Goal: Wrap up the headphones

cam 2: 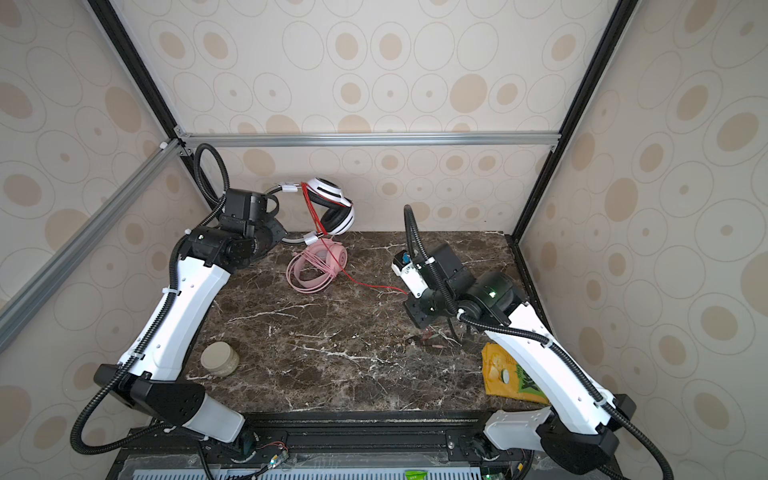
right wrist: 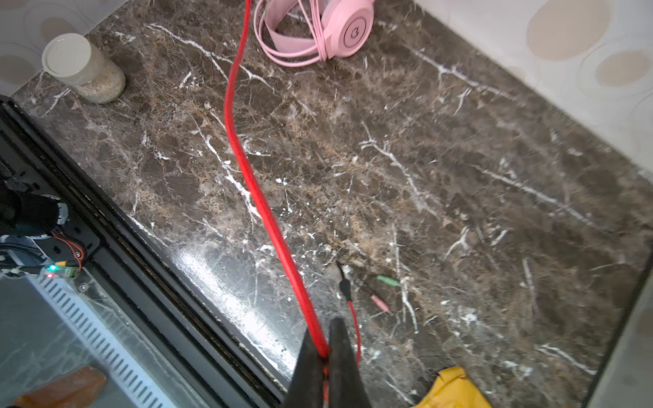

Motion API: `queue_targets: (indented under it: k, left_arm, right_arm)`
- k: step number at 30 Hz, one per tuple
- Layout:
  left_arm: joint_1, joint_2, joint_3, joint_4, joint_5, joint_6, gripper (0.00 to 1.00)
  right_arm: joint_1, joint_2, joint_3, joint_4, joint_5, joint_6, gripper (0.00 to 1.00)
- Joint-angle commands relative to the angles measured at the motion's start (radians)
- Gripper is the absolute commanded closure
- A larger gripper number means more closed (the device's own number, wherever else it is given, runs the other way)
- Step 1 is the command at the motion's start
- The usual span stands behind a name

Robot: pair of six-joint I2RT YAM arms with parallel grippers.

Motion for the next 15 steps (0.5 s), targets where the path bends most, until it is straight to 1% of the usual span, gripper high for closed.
queue_targets:
  k: [1, 9, 12, 15]
  left_arm:
    - [0.007, -0.054, -0.007, 0.047, -0.052, -0.001, 1.00]
    - [-0.007, -0.034, -0.090, -0.006, -0.084, 0.025, 1.00]
    - [-0.041, -0.021, -0.095, -0.044, -0.132, 0.050, 1.00]
    - [-0.090, 0.004, -0.103, -0.090, -0.188, 0.071, 1.00]
  right_arm:
    - [0.008, 0.022, 0.118, -0.107, 0.069, -0.082, 1.00]
    - [0.008, 0.131, 0.426, -0.169, 0.065, -0.121, 1.00]
    - [0.008, 0.171, 0.517, -0.189, 0.074, -0.127, 1.00]
    - [0.008, 0.188, 0.547, -0.174, 0.091, -0.138, 1.00]
